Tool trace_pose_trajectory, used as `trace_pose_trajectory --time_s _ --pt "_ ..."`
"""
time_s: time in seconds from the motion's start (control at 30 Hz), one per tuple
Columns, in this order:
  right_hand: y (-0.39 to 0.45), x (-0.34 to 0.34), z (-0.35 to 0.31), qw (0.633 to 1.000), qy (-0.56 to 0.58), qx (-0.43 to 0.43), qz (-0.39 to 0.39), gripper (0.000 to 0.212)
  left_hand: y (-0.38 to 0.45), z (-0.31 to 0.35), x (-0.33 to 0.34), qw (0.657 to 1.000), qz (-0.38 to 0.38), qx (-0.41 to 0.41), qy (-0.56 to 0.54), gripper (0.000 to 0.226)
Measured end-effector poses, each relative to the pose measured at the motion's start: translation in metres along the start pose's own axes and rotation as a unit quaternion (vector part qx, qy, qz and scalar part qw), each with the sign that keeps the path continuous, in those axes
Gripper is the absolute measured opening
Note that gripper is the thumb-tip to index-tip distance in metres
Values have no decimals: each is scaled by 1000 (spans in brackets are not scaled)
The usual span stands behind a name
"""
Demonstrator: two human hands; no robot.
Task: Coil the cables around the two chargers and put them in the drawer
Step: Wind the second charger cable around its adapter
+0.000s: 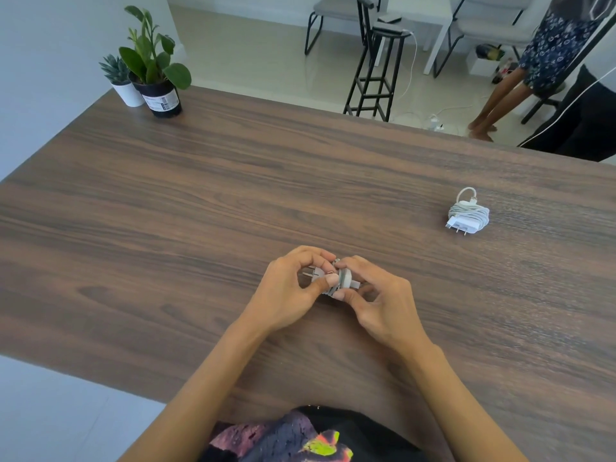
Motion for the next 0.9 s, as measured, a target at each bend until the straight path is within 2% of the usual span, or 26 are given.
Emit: trace_pose_trajectory --time_s 0.17,0.3,0.5,0.7,0.9 --pt "1 -1 -5 1000 -1 -16 1 40 0 -2 0 999 42 -21 7 12" --pt "0 1 -3 1000 -4 -16 -9 47 -3 -6 -2 995 87 -36 14 23" --pt "5 1 -2 999 -30 -17 -17 48 2 1 -2 994 76 -2 84 19" --pt "7 3 -1 996 -79 -12 43 45 16 7 -4 987 77 6 141 13" --pt "3 3 1 996 -58 13 67 41 16 12 -3 982 93 -2 167 7"
Point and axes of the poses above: each hand's wrist, its own y-axis towards the middle knuckle, its own x-axis out of the palm, z = x × y, the point moved 4 cm from there along y, towards the middle knuckle, and after that the axes turned 5 degrees about -y, right-handed, at the moved point
